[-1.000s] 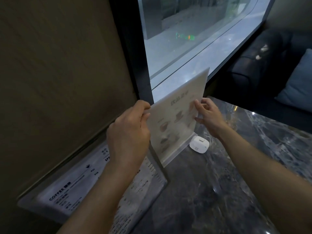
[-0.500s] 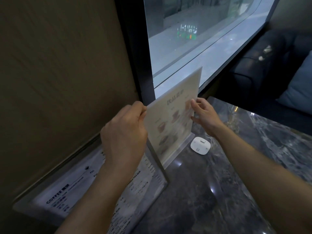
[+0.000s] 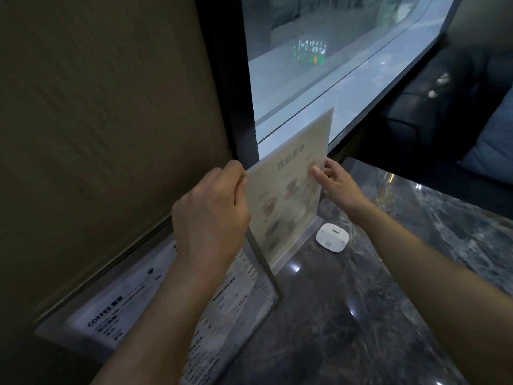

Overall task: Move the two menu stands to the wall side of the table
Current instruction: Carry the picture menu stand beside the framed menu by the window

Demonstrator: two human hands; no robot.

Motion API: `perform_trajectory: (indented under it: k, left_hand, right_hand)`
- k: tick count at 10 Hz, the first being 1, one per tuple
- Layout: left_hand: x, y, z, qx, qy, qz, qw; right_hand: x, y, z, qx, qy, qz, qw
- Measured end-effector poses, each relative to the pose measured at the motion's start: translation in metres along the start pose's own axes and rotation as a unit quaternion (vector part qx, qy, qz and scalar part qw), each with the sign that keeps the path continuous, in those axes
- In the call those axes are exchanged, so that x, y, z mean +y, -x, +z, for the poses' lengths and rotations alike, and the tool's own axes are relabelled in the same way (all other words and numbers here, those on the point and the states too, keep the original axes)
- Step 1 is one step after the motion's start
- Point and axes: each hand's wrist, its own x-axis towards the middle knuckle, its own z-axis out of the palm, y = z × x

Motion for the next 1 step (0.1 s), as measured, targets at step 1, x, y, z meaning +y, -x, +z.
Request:
perform_trajectory:
  k: [1]
  left_hand:
    - [0.0009,-0.0003,-0.0015,0.001,0.001,0.0,1.0]
  right_hand:
    - [-0.0063,0.0063,-0.0059,0.017,0.071,-0.003,0.997]
